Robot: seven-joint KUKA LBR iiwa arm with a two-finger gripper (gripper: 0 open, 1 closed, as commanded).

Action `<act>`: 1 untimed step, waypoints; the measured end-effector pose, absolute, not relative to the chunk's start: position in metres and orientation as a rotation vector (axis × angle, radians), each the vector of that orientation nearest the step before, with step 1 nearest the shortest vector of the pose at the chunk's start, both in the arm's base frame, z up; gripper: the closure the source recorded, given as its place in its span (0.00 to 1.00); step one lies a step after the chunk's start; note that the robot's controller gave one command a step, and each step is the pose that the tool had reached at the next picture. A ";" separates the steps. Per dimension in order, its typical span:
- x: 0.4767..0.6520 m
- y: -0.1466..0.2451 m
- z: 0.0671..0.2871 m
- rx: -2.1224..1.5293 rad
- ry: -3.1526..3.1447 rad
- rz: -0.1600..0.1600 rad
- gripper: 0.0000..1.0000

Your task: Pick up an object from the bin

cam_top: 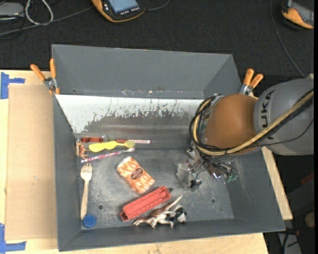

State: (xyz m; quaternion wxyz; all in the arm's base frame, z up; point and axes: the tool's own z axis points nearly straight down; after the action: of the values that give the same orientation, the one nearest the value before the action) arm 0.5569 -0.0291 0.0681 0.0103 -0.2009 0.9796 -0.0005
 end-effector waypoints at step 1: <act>0.520 0.040 0.103 -0.641 3.058 0.000 0.00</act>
Offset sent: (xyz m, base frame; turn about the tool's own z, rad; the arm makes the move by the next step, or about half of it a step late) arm 0.0000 0.0000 0.0000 0.0000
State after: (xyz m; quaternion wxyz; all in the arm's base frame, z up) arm 0.5203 0.0403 0.1028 0.0088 -0.2051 0.9787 -0.0002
